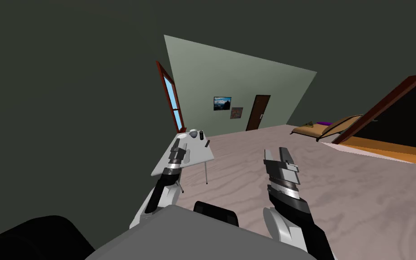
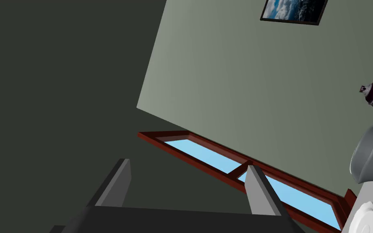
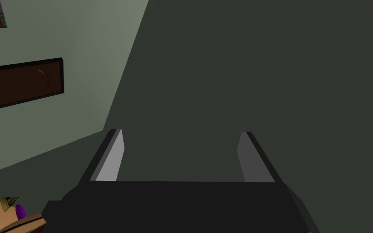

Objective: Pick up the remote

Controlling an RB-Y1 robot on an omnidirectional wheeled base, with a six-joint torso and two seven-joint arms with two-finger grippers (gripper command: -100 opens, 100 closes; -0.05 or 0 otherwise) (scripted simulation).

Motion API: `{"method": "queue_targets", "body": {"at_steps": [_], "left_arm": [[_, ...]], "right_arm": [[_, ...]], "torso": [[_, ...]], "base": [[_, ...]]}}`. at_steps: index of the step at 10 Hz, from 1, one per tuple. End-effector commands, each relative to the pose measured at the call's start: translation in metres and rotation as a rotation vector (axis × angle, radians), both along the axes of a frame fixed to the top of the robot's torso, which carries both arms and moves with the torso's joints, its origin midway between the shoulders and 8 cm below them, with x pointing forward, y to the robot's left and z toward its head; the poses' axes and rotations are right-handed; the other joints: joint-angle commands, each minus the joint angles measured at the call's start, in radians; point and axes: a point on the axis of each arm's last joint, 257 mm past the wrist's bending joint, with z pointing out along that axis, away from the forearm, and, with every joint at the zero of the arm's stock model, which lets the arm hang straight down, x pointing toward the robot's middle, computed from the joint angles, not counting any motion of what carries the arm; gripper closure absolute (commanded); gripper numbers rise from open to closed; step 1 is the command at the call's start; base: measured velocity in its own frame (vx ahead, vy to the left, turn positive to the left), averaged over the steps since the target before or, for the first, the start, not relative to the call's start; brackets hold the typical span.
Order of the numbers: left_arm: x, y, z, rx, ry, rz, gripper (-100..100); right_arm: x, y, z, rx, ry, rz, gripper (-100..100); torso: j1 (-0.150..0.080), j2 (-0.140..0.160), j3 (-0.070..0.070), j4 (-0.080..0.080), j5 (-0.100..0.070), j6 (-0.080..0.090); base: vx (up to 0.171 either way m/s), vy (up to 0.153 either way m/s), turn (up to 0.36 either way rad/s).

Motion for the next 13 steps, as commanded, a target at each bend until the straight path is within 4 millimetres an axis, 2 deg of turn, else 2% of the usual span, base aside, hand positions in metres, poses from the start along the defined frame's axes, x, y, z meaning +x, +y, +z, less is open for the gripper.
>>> {"method": "queue_targets", "body": {"at_steps": [1, 6, 7, 9, 13], "left_arm": [[-0.002, 0.006, -0.014, 0.029, 0.05, 0.004, -100], [-0.019, 0.038, -0.07, 0.113, 0.259, 0.046, -100], [-0.021, 0.04, -0.074, 0.113, 0.27, 0.049, -100], [-0.034, 0.057, -0.098, 0.155, 0.373, 0.07, -100], [-0.057, 0.079, -0.131, 0.196, 0.51, 0.099, -100]], "right_arm": [[0.0, 0.0, 0.0, 0.0, 0.0, 0.0, 0], [0.0, 0.0, 0.0, 0.0, 0.0, 0.0, 0], [0.0, 0.0, 0.0, 0.0, 0.0, 0.0, 0], [0.0, 0.0, 0.0, 0.0, 0.0, 0.0, 0], [0.0, 0.0, 0.0, 0.0, 0.0, 0.0, 0]], "torso": [[0.0, 0.0, 0.0, 0.0, 0.0, 0.0], [0.0, -0.002, -0.001, 0.0, 0.0, 0.0], [-0.001, -0.002, -0.001, 0.0, 0.0, 0.0], [-0.001, -0.001, -0.001, 0.0, 0.0, 0.0], [-0.001, -0.001, -0.001, 0.0, 0.0, 0.0]], "base": [[0.011, -0.007, -0.114], [0.03, -0.011, -0.141], [0.027, -0.013, -0.041], [0.028, -0.018, -0.145], [0.026, -0.011, -0.104]]}}
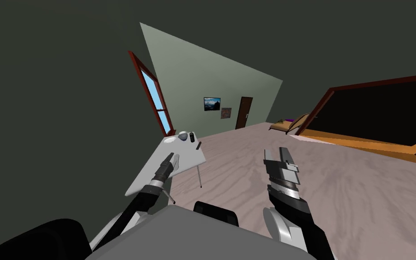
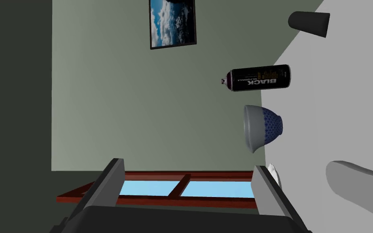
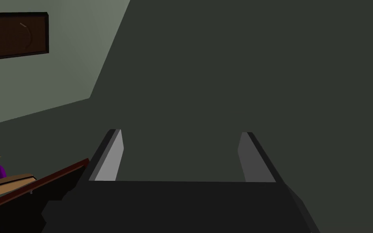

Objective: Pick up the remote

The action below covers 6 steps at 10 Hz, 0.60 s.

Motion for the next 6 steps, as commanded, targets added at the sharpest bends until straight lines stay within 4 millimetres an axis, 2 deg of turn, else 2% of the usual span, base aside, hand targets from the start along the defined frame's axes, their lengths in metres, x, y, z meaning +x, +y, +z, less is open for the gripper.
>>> {"method": "queue_targets", "body": {"at_steps": [1, 3, 6], "left_arm": [[-0.008, 0.007, -0.012, 0.011, 0.041, 0.01, -100], [-0.027, 0.026, -0.034, 0.052, 0.152, 0.029, -100], [-0.05, 0.039, -0.055, 0.07, 0.249, 0.05, -100]], "right_arm": [[0.0, 0.0, 0.0, 0.0, 0.0, 0.0, 0], [0.0, 0.0, 0.0, 0.0, 0.0, 0.0, 0], [0.0, 0.0, 0.0, 0.0, 0.0, 0.0, 0]], "torso": [[0.0, 0.0, 0.0, 0.0, 0.0, 0.0], [0.0, 0.0, 0.0, 0.0, 0.0, 0.0], [0.0, 0.0, 0.0, 0.0, 0.0, 0.0]], "base": [[0.021, -0.006, -0.056], [0.036, -0.016, -0.176], [0.029, -0.01, -0.105]]}}
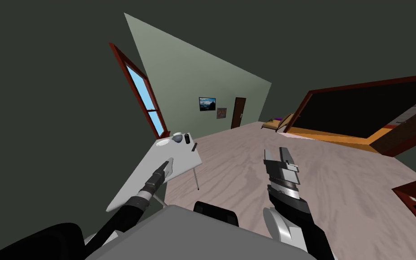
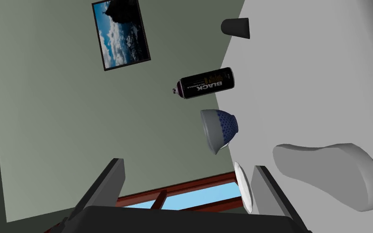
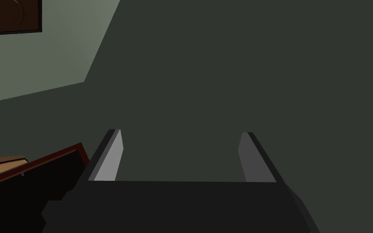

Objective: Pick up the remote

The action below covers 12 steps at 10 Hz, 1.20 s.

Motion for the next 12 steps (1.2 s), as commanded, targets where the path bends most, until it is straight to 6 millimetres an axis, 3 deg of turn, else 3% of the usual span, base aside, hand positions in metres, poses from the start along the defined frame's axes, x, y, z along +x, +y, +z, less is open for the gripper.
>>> {"method": "queue_targets", "body": {"at_steps": [1, 8, 11, 12], "left_arm": [[-0.015, 0.011, -0.013, 0.02, 0.075, 0.01, -100], [-0.071, 0.04, -0.051, 0.063, 0.303, 0.037, -100], [-0.116, 0.062, -0.074, 0.085, 0.489, 0.045, -100], [-0.123, 0.063, -0.077, 0.087, 0.509, 0.044, -100]], "right_arm": [[0.0, 0.0, 0.0, 0.0, 0.0, 0.0, 0], [0.0, 0.0, 0.0, 0.0, 0.0, 0.0, 0], [0.0, 0.0, 0.0, 0.0, 0.0, 0.0, 0], [0.0, 0.0, 0.0, 0.0, 0.0, 0.0, 0]], "torso": [[0.0, 0.0, 0.0, 0.0, 0.0, 0.0], [0.001, 0.0, 0.0, 0.0, 0.0, 0.0], [0.002, -0.001, 0.0, 0.0, 0.0, 0.001], [0.003, -0.001, -0.001, 0.0, 0.001, 0.001]], "base": [[0.031, -0.005, -0.152], [0.025, 0.0, -0.118], [0.032, 0.017, -0.258], [0.019, 0.029, -0.089]]}}
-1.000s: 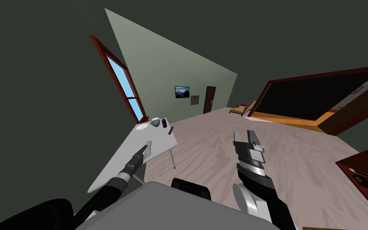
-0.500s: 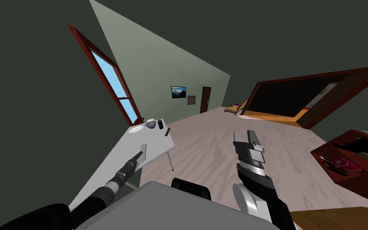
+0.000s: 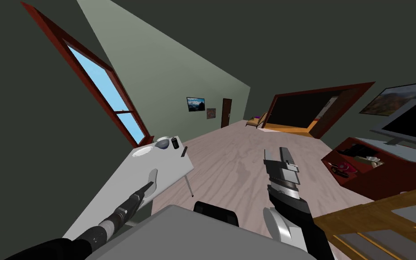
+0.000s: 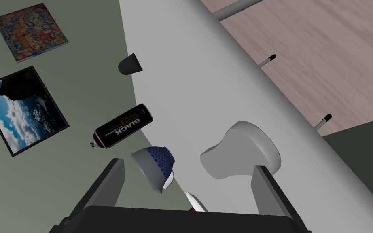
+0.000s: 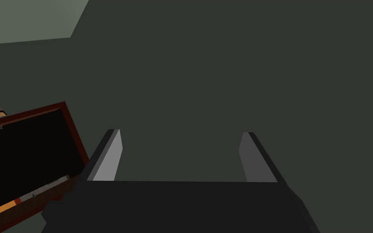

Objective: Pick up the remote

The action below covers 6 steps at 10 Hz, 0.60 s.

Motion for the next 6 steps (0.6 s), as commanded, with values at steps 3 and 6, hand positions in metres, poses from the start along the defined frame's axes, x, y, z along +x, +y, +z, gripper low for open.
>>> {"method": "queue_targets", "body": {"at_steps": [3, 6], "left_arm": [[-0.039, 0.013, -0.017, 0.005, 0.15, 0.002, -100], [-0.069, 0.024, -0.028, -0.001, 0.273, 0.001, -100]], "right_arm": [[0.0, 0.0, 0.0, 0.0, 0.0, 0.0, 0], [0.0, 0.0, 0.0, 0.0, 0.0, 0.0, 0]], "torso": [[0.001, 0.0, 0.0, 0.0, 0.0, 0.001], [0.001, 0.0, 0.0, 0.0, 0.0, 0.001]], "base": [[0.018, 0.027, -0.191], [0.014, 0.033, -0.201]]}}
